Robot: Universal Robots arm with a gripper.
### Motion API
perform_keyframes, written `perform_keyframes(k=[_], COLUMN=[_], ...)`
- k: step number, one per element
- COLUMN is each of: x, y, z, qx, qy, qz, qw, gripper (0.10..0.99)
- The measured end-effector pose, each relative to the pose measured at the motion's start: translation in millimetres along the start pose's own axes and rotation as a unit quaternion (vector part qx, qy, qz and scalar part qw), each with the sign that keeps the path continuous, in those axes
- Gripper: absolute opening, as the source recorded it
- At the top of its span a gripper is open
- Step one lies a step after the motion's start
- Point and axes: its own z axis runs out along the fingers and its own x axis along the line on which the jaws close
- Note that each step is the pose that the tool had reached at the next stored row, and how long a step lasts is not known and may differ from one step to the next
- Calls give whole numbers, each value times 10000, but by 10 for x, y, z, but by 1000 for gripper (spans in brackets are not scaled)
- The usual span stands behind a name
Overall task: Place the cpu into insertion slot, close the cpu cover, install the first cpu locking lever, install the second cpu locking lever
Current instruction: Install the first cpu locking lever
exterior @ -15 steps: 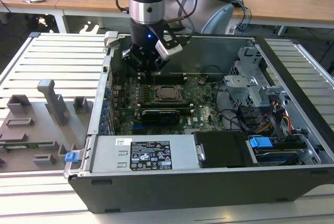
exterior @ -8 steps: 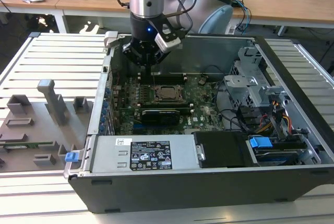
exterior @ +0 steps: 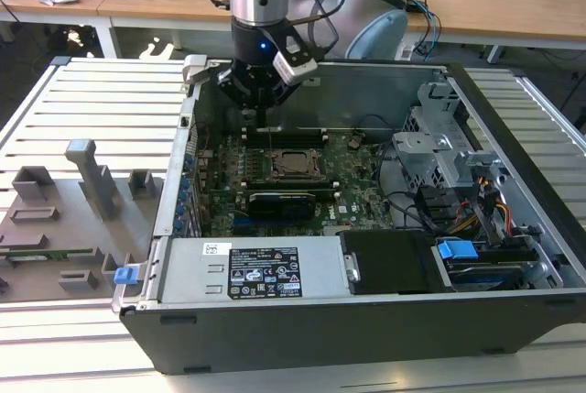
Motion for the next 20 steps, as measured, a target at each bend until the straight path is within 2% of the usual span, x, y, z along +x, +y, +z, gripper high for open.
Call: perform_keyframes(k=[8, 9, 10, 17, 20], x=[-89, -167, -213, -214, -214], y=[9, 0, -6, -6, -5], z=[1, 3, 5, 6, 7], qx=[0, 0, -1, 0, 3], qy=[1, 6, 10, 10, 15], qz=[-7, -7, -7, 20, 220], qw=[10000, 10000, 10000, 10000, 9998], gripper=[106, 106, 106, 106, 106])
